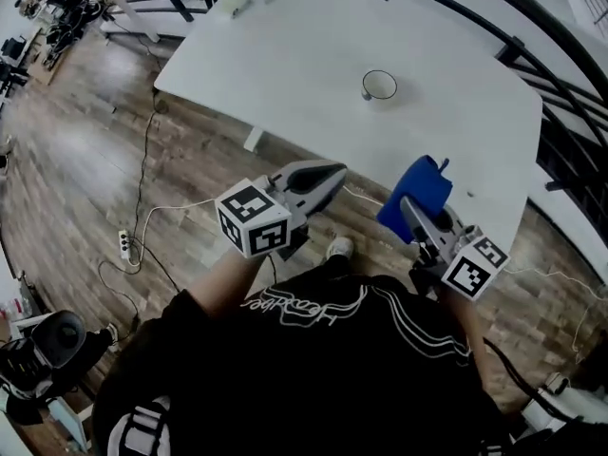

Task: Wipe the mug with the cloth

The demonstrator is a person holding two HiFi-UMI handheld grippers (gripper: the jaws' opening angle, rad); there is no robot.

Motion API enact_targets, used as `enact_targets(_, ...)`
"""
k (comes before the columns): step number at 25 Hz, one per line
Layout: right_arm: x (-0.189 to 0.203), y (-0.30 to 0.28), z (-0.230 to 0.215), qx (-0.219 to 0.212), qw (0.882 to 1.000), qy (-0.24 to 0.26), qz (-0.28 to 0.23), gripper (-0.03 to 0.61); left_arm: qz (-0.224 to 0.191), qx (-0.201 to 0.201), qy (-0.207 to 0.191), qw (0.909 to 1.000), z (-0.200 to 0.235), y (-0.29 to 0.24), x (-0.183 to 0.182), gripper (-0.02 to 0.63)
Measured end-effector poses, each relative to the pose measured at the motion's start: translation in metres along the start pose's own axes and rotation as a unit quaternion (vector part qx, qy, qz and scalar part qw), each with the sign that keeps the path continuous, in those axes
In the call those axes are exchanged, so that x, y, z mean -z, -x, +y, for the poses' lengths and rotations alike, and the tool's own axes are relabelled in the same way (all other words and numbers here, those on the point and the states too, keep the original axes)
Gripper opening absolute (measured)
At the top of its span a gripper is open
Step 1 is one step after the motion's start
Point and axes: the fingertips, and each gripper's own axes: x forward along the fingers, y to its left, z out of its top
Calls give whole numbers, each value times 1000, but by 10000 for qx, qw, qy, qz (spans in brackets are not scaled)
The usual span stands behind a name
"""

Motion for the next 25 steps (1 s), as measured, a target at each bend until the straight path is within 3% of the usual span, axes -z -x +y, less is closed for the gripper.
enact_targets(4,-25,-19,-35,129,9999,51,15,54,-100,-104,-47,9999,44,-24,-22,8)
enact_targets(11,-60,-55,-103,-44,9999,-106,-55,54,187,-201,-164,9995,107,-60,-27,8)
enact_targets(16,-81,-90,-148,-419,9989,-199,114,54,625,-303,-312,9971,157,-90,-26,7)
enact_targets(20,-101,-111,-179,-582,9979,-208,185,54,966,-441,-741,9916,193,-121,-28,8)
enact_targets(25,-108,-128,-201,-700,9967,-260,330,54,1141,-278,-876,9892,213,-139,-24,8)
